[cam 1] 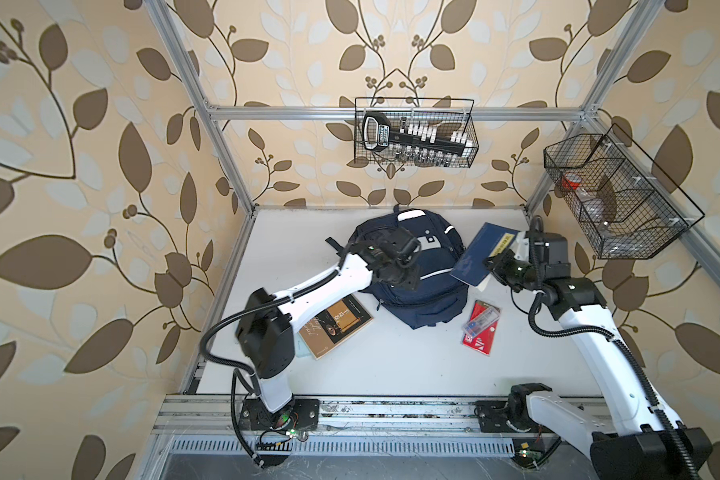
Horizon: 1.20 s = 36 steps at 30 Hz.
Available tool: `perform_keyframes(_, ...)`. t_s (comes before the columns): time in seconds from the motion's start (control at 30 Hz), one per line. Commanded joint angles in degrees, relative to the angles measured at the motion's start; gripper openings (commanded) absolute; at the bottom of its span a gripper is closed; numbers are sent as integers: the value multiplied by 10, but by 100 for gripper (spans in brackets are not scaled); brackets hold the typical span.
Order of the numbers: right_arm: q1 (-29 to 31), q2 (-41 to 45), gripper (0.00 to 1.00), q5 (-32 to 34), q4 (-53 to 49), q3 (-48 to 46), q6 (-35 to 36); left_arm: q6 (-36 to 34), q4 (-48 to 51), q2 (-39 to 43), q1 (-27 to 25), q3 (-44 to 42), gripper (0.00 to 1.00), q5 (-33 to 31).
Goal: Pack the student bag
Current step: 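Lift the blue book with the right gripper while the left gripper holds the bag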
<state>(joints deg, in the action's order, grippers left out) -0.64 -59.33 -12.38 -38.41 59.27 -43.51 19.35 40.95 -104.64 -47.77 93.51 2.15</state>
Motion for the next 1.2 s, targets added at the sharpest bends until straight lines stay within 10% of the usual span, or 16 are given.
perform_keyframes(0.0,-71,13,0,-62,-89,-41,59,-64,40,-49,-14,56,58,-42)
perform_keyframes(0.73,-125,30,0,-127,-96,-66,80,-147,51,-288,-59,232,70,-135)
perform_keyframes(0.93,-125,31,0,-134,-94,-71,83,-129,76,-351,-60,312,49,-298)
perform_keyframes(1.17,-125,37,0,-137,-95,-56,82,-166,67,-360,-58,327,0,-322)
